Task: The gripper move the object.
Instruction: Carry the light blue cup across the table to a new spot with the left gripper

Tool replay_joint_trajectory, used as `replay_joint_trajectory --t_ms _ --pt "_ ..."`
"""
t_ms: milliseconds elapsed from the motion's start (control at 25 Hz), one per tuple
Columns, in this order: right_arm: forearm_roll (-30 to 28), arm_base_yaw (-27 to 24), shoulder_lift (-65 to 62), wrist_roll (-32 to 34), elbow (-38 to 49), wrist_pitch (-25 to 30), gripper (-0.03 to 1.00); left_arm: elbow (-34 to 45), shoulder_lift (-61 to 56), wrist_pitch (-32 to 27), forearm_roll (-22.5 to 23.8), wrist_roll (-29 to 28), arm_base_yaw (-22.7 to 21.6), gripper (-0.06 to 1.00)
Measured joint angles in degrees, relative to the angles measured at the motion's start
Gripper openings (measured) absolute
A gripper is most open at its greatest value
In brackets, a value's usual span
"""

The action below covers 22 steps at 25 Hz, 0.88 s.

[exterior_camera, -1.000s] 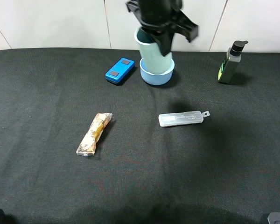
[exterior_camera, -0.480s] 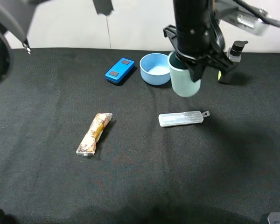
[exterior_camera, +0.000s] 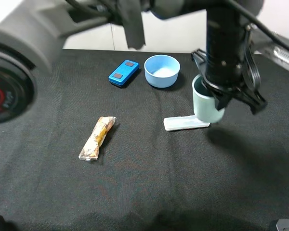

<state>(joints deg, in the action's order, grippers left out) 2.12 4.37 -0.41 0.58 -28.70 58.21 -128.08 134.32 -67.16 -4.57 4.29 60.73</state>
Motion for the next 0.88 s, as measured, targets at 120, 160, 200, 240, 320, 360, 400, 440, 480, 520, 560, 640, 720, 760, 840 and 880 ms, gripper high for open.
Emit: replay_joint_trajectory --t_ms 120,160,200,240,320,360,400,440,480,520,560,640,720,760,840,880 --pt "0.0 0.0 0.0 0.0 0.0 0.0 0.69 0.0 1.1 1.16 -1.25 0.07 1.48 0.02" --pt "0.0 0.0 0.0 0.0 0.0 0.0 0.69 0.0 1.34 1.79 -1.31 0.2 2.03 0.02" --pt "0.0 0.0 0.0 0.0 0.0 0.0 0.69 0.0 1.55 2.48 -1.37 0.21 2.45 0.02" --pt "0.0 0.0 0.0 0.0 0.0 0.0 0.69 0.0 1.8 3.09 -1.49 0.26 2.91 0.02" --pt "0.0 0.0 0.0 0.0 0.0 0.0 0.69 0.0 2.43 4.24 -1.68 0.31 3.54 0.02" --pt "0.0 0.0 0.0 0.0 0.0 0.0 0.69 0.0 2.65 4.79 -1.75 0.38 3.73 0.02" --pt "0.0 0.0 0.0 0.0 0.0 0.0 0.69 0.0 3.12 5.39 -1.83 0.38 3.89 0.02" --pt "0.0 0.0 0.0 0.0 0.0 0.0 0.69 0.0 3.44 5.92 -1.88 0.43 4.07 0.02" --pt "0.0 0.0 0.0 0.0 0.0 0.0 0.69 0.0 3.87 6.44 -1.87 0.49 4.06 0.02" --pt "0.0 0.0 0.0 0.0 0.0 0.0 0.69 0.0 4.31 6.95 -1.87 0.49 4.12 0.02" --pt "0.0 0.0 0.0 0.0 0.0 0.0 0.69 0.0 4.73 7.21 -1.87 0.49 4.12 0.02" --pt "0.0 0.0 0.0 0.0 0.0 0.0 0.69 0.0 5.49 8.07 -1.87 0.49 4.12 0.02" --pt "0.0 0.0 0.0 0.0 0.0 0.0 0.69 0.0 6.11 8.91 -1.87 0.85 4.12 0.02" --pt "0.0 0.0 0.0 0.0 0.0 0.0 0.69 0.0 6.32 9.46 -1.87 1.39 4.12 0.02" --pt "0.0 0.0 0.0 0.0 0.0 0.0 0.69 0.0 6.53 10.57 -1.87 2.58 4.12 0.02" --pt "0.0 0.0 0.0 0.0 0.0 0.0 0.69 0.0 6.53 10.97 -1.87 3.14 4.12 0.02"
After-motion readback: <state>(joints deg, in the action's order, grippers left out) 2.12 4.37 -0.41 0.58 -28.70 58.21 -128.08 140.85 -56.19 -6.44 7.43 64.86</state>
